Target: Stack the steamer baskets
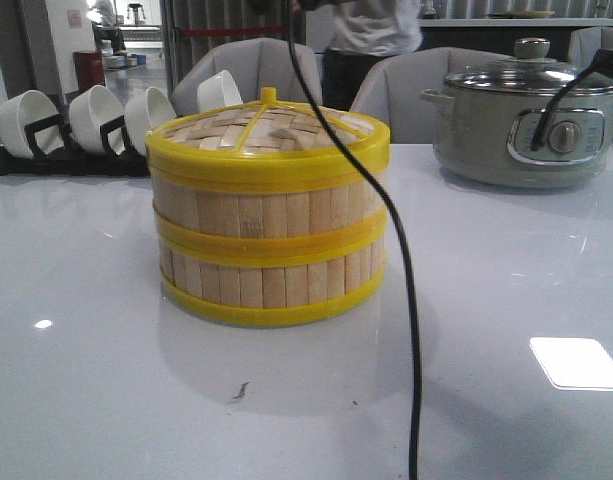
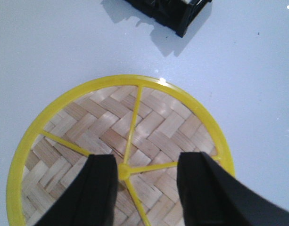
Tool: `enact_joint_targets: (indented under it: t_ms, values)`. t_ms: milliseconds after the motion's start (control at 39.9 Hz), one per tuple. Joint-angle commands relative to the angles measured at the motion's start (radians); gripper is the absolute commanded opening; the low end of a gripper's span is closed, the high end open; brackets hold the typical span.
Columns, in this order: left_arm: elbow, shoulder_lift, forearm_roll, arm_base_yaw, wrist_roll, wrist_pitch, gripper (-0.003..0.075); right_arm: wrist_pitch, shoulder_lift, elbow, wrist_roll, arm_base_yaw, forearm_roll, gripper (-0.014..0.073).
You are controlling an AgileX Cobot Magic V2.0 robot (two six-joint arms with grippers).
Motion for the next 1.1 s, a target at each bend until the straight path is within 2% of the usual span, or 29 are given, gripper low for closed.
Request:
enact_joint_targets:
  t_ms: [0, 401, 652, 928, 1079]
  values:
    - [-0.029, 0.000, 0.004, -0.008, -0.009, -0.076, 0.0085, -0.064, -0.137, 0.017, -0.007, -0.025, -0.033, 0.0414]
    - [-0.029, 0.000, 0.004, -0.008, -0.009, -0.076, 0.0085, -0.246, -0.570, 0.472, -0.007, -0.183, -0.033, 0.0414]
    - [-0.029, 0.000, 0.004, -0.008, -0.009, -0.076, 0.0085, -0.375, -0.884, 0.811, -0.007, -0.341, -0.030, 0.0414]
    - [-0.029, 0.000, 0.004, -0.008, -0.009, -0.076, 0.0085, -0.524, -1.257, 1.189, -0.007, -0.479, 0.071, 0.0414]
    - [-0.029, 0.000, 0.004, -0.008, -0.009, -0.076, 0.0085, -0.532, -1.447, 1.340, -0.007, -0.551, 0.084, 0.0414]
